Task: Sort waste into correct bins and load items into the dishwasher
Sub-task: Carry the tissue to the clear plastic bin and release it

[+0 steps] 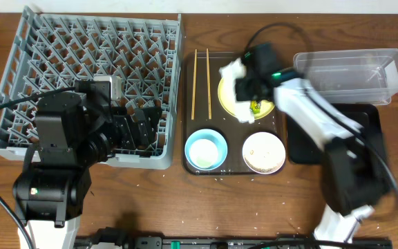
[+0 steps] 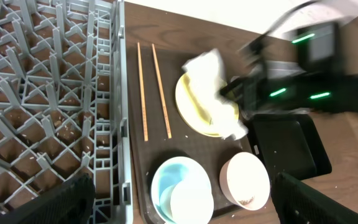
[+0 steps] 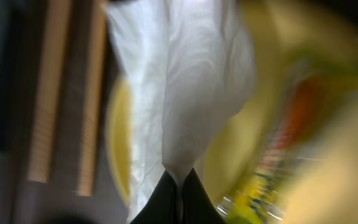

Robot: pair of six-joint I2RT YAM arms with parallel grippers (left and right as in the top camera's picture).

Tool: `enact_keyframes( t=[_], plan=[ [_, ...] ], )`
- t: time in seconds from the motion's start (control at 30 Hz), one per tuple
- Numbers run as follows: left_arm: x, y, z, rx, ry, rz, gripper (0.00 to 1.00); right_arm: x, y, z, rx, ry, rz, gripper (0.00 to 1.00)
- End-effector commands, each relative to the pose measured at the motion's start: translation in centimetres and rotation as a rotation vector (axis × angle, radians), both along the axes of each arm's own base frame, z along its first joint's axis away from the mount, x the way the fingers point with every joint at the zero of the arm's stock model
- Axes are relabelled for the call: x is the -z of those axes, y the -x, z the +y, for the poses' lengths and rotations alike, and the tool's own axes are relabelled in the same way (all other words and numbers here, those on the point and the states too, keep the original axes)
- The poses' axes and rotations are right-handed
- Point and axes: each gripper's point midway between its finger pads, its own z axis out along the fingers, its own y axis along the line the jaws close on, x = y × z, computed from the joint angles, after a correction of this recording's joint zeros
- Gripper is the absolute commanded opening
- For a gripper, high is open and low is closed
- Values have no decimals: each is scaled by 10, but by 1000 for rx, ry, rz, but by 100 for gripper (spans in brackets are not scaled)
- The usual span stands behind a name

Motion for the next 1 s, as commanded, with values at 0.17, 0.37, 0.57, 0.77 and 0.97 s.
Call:
enact_keyframes(
  t=[0.17,0.37,0.57,0.77,0.97],
  plan=[
    [-6,1,-2,5,13,-9,91,-115,-8,-147,706,-110,-180,1],
    [-7,1,-2,5,13,-9,91,-94,13,-242,1146,56,-179,1],
    [-7,1,-2,5,13,-9,91,-51,7,-265,1280,46,-105,2],
    [-6,1,-2,5,13,-9,91,-35,-3,-265,1209,29,-60,58],
    [-6,1,-2,5,13,-9,91,-82,-19,-222,788,-2,-147,85]
  ],
)
